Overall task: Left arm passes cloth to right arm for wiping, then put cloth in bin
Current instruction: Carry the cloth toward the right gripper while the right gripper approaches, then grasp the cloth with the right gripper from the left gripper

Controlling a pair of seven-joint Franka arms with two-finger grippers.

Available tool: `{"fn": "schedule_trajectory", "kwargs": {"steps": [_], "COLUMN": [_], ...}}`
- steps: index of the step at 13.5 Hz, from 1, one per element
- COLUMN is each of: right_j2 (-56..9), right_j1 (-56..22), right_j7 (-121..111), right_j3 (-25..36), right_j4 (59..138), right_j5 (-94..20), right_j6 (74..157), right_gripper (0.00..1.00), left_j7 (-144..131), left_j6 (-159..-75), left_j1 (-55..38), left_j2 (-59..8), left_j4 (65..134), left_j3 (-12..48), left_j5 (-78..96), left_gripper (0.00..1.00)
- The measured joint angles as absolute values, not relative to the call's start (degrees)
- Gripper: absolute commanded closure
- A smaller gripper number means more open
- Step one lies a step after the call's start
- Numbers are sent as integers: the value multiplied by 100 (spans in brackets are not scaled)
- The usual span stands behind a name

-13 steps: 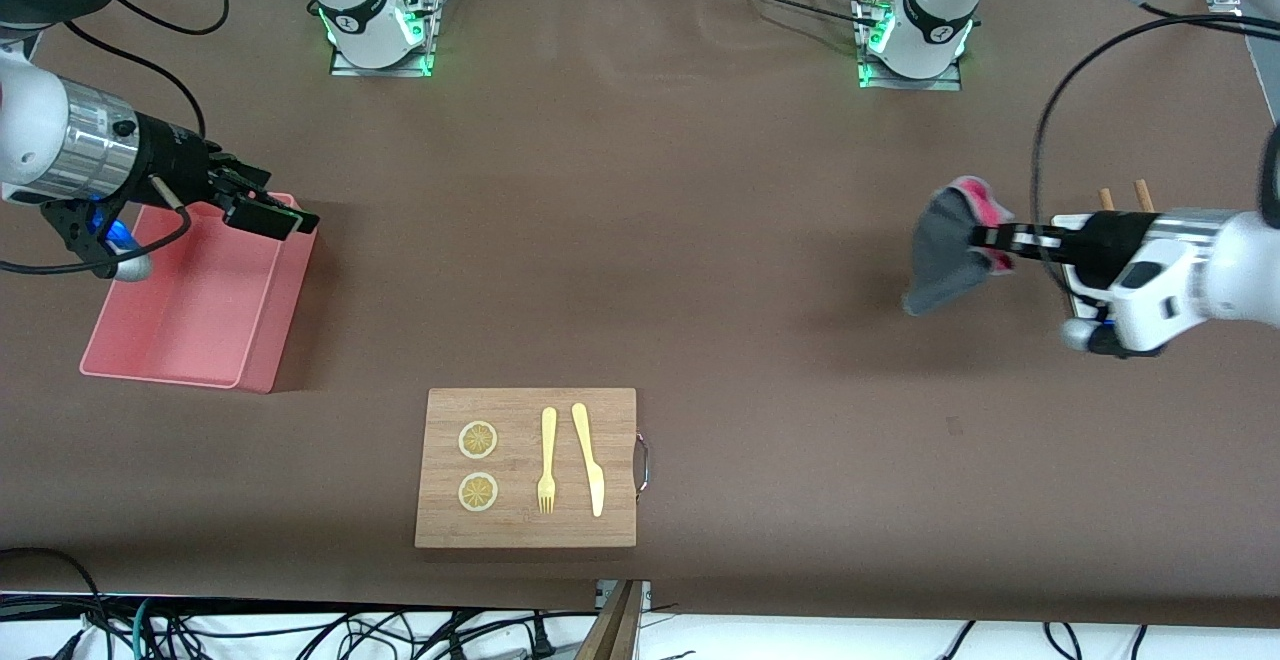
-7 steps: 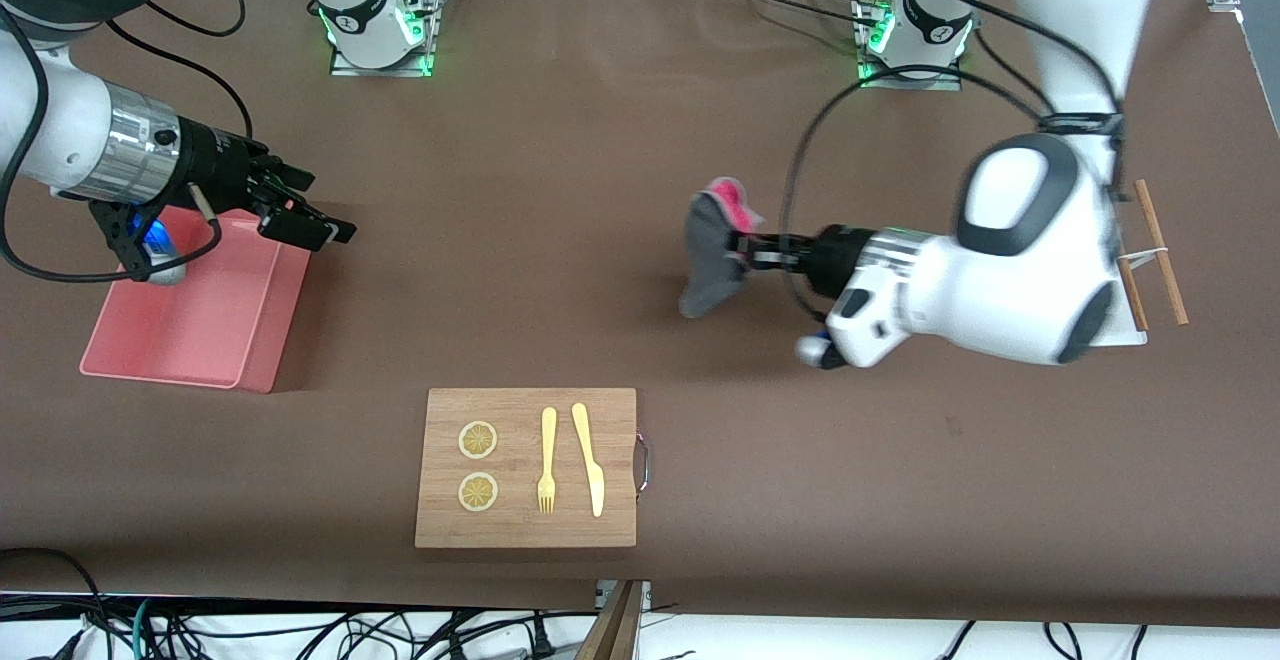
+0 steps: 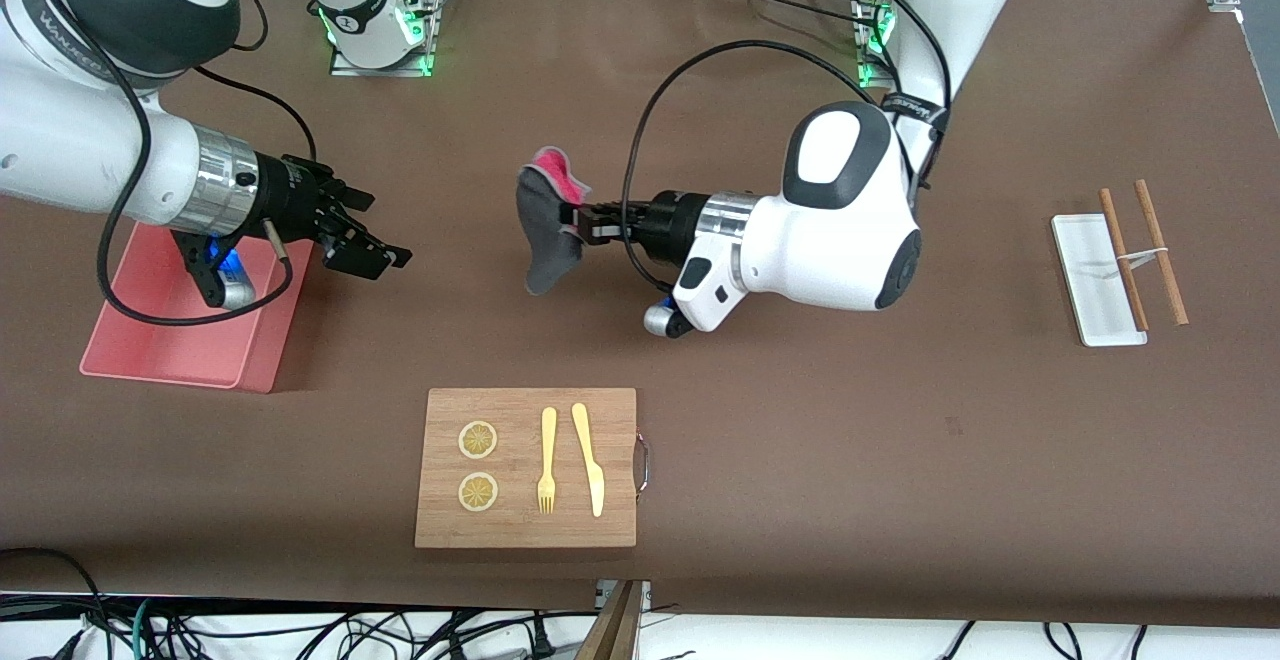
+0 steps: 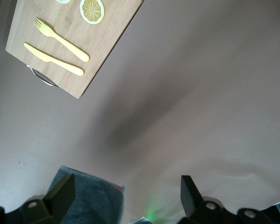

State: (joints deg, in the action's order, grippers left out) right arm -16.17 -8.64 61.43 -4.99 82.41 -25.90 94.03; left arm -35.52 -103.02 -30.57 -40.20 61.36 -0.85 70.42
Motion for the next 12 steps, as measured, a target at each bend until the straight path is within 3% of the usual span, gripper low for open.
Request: {"fn": "schedule_trajectory", "kwargs": {"steps": [6,12], "right_j2": [-1900,-1935], "right_j1": [-968,-1079], "right_j7": [6485,6789], "right_j3": [-498,-498], "right_j4": [8241,8237], "right_j5": [-2868,-3010], "right_j6": [9663,9599], "right_gripper": [0,0], "left_j7": [-4019,-4193], "left_j6": [-11168,-11765], "left_j1": [-3365,-3669], "left_j2": [-4021,-4021], "left_j4": [6105,6101], "left_j3": [-86,-85], "left_j5": [8154,8208], "left_gripper": [100,100]}}
